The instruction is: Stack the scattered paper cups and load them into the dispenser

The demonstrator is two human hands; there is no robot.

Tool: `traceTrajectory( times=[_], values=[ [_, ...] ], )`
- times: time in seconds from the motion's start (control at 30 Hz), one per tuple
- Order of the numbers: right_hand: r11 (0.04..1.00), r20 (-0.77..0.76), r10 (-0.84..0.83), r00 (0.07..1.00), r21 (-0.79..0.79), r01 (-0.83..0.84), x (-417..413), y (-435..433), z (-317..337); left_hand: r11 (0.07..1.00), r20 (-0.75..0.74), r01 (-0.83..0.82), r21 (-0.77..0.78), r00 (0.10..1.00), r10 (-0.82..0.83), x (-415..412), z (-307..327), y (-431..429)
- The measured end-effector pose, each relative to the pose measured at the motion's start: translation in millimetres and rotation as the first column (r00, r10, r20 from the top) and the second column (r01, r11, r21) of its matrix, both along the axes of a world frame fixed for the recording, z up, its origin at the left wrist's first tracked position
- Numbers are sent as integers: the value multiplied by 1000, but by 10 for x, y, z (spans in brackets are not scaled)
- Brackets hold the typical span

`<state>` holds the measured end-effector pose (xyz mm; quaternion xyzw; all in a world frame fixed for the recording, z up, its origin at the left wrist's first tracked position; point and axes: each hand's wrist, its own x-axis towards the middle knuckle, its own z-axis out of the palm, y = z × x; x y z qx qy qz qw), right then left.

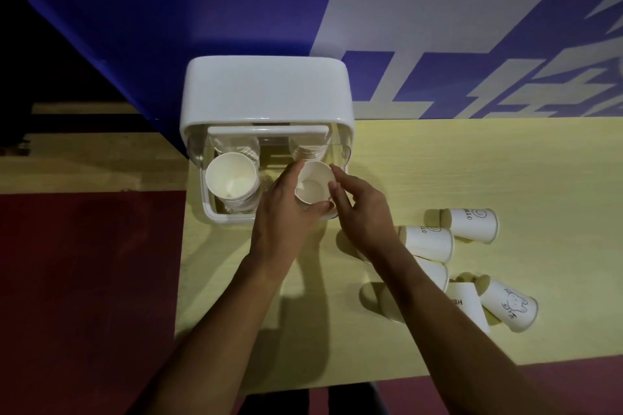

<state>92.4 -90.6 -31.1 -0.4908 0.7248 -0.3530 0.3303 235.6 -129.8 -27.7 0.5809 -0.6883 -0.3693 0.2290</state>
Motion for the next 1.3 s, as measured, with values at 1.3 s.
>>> traceTrajectory(
  times=[1.3],
  values=[
    [935, -171, -126, 977, 308, 174, -2586, 3119, -504, 127, 848, 961, 246, -150, -507, -2184, -394, 1993]
  ],
)
